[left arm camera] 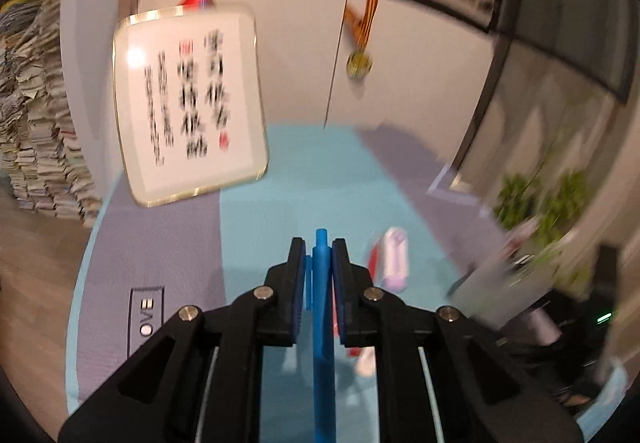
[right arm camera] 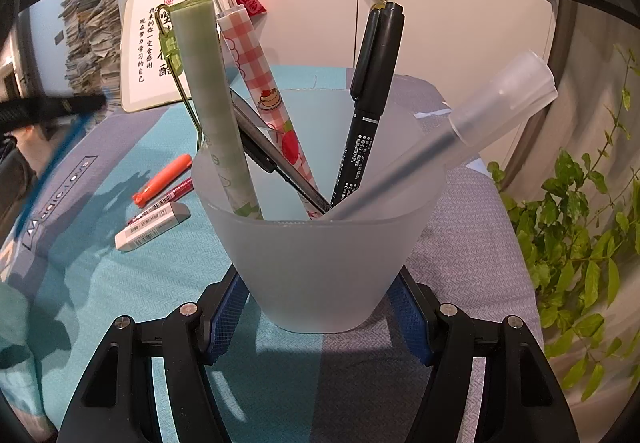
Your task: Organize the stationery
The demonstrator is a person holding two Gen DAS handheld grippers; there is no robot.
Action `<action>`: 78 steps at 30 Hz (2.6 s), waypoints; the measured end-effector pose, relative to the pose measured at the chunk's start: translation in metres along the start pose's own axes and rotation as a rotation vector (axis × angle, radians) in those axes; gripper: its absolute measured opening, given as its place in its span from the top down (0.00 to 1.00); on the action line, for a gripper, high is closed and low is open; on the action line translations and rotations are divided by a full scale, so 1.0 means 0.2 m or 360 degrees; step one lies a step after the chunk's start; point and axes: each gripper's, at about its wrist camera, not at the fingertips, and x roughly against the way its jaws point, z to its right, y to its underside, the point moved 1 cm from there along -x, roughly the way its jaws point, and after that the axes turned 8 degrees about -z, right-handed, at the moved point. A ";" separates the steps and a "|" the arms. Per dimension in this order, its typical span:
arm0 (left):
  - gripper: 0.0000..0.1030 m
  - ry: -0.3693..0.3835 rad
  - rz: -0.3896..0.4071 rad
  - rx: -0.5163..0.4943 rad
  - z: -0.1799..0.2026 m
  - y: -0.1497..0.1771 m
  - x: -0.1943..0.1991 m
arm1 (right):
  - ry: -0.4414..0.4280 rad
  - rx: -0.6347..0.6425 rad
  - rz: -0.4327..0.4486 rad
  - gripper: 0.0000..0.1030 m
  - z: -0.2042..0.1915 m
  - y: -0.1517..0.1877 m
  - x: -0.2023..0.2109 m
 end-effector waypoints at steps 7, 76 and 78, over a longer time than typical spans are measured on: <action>0.90 0.0015 0.0162 -0.0011 0.09 -0.02 0.08 | 0.0001 -0.0001 0.0001 0.33 0.00 0.00 0.00; 0.90 0.0310 -0.0135 -0.0352 0.20 0.36 0.13 | 0.0034 0.0010 -0.0004 0.33 -0.01 0.00 0.01; 0.90 0.0317 -0.0127 -0.0350 0.21 0.33 0.15 | 0.0032 0.0009 -0.0005 0.33 -0.01 0.00 0.01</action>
